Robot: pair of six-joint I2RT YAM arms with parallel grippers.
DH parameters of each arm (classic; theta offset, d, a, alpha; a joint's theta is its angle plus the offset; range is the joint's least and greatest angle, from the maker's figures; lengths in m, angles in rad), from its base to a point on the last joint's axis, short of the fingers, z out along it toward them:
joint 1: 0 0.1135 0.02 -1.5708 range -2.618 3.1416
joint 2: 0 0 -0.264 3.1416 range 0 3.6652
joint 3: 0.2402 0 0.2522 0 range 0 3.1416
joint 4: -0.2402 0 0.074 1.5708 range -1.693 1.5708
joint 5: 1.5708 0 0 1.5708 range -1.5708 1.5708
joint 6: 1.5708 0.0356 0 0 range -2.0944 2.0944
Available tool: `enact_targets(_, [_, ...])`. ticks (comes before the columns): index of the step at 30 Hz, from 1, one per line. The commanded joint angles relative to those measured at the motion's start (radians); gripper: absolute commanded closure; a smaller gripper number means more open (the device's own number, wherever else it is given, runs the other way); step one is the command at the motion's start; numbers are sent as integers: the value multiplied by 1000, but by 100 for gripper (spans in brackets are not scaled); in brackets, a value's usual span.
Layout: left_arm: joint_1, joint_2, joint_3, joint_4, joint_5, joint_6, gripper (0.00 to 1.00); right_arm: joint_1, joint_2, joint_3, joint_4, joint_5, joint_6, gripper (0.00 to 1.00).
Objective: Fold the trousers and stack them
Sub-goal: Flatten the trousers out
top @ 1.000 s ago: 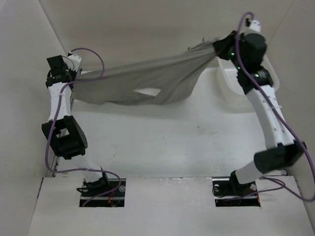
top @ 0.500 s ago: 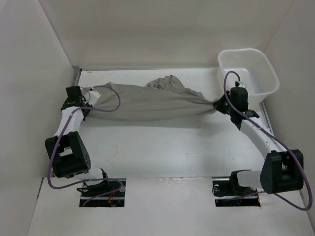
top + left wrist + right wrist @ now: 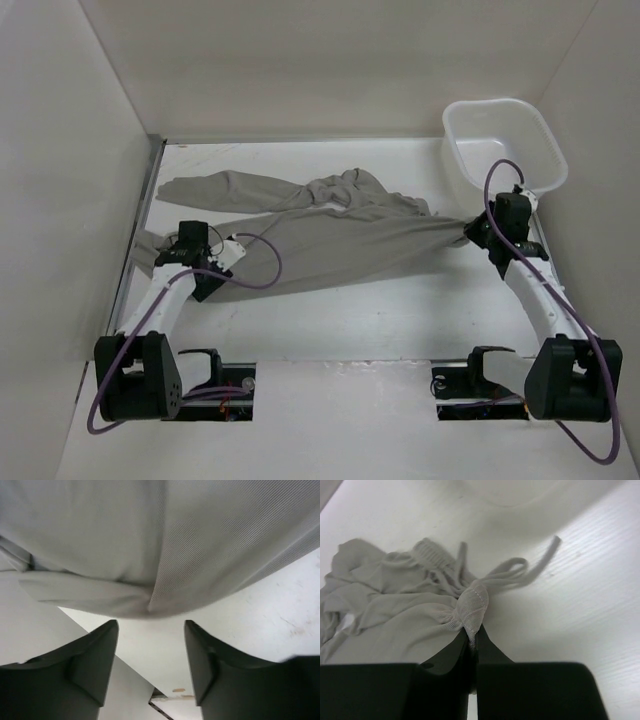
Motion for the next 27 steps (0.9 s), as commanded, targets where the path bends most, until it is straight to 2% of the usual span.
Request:
enact_targets(1, [15,-53,28,-92,-2,13,42,-63,-29,49,-71,46,-55,94])
enact_targets(5, [243,-47,146,-79,78,56,38,-65,-36,38,-64,52,-94,93])
enact_targets(7, [358,28,195,-25,145,64,38,-72,-24,44,-61,63,-114,93])
enact_targets(9, [414,142,246,45,161,42,39,-109,-4,67,-70,78,-138,94])
enact_targets(12, [421,304,333,85,161,-5,39,-153,34,110,-82,68,-153,93])
enact_targets(16, [432,514,488,214,140,-102,39,-143,68,123,-48,48,-173,93])
enact_targets(20, [431,667,662,253,156,-174,40,-132,66,112,-24,46,-170,93])
enact_targets(24, [388,740,722,185,210,-116,40,-135,43,117,-22,54,-190,93])
enact_targets(27, [374,776,728,76,221,-50,46,-147,25,129,-27,63,-193,93])
